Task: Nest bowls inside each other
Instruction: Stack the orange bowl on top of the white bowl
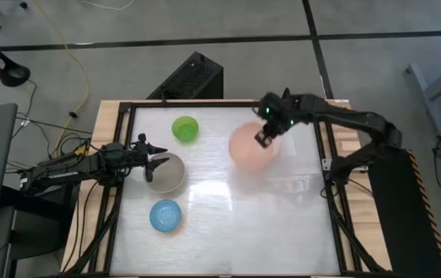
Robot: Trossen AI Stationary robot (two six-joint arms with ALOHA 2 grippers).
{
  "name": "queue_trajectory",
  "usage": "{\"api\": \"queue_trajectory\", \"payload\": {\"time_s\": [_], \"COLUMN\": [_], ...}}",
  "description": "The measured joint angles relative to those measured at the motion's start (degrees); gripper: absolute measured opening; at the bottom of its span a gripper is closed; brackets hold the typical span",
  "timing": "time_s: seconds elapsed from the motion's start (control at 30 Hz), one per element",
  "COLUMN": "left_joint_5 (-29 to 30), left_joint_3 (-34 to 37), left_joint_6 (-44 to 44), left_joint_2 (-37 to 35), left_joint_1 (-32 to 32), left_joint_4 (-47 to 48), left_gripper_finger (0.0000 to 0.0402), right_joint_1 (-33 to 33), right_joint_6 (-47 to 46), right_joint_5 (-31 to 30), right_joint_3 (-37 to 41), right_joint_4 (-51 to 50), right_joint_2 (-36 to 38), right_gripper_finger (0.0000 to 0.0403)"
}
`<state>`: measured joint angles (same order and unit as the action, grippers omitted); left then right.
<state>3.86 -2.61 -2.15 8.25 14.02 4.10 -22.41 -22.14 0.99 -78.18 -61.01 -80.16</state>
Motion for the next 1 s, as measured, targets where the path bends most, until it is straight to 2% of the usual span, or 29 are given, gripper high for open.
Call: {"api": "queue_trajectory", "payload": {"time_s": [0.2, 0.4, 0.67, 1.0], "left_joint_5": [0.0, 0.0, 0.02, 0.01], "left_joint_3": [0.02, 0.02, 0.02, 0.01], "left_joint_6": [0.0, -0.01, -0.01, 0.0], "left_joint_2": [-0.01, 0.0, -0.01, 0.0], "left_joint_1": [0.0, 0.0, 0.0, 0.0], "left_joint_4": [0.0, 0.0, 0.0, 0.0], "left_gripper_finger": [0.0158, 0.0158, 0.0158, 0.0158], "right_joint_1": [-9.16, -13.91, -16.78, -16.63], "right_joint_6": [0.93, 5.09, 5.7, 4.59], "right_joint_5": [0.21, 2.23, 2.34, 2.26], "right_joint_3": [-0.19, -0.19, -0.18, 1.84], "right_joint_4": [-3.77, -4.88, -7.04, -5.67], "right_joint_2": [-4.84, -10.05, -12.04, -12.04], "right_gripper_finger": [0.0006, 0.0006, 0.0006, 0.0006]}}
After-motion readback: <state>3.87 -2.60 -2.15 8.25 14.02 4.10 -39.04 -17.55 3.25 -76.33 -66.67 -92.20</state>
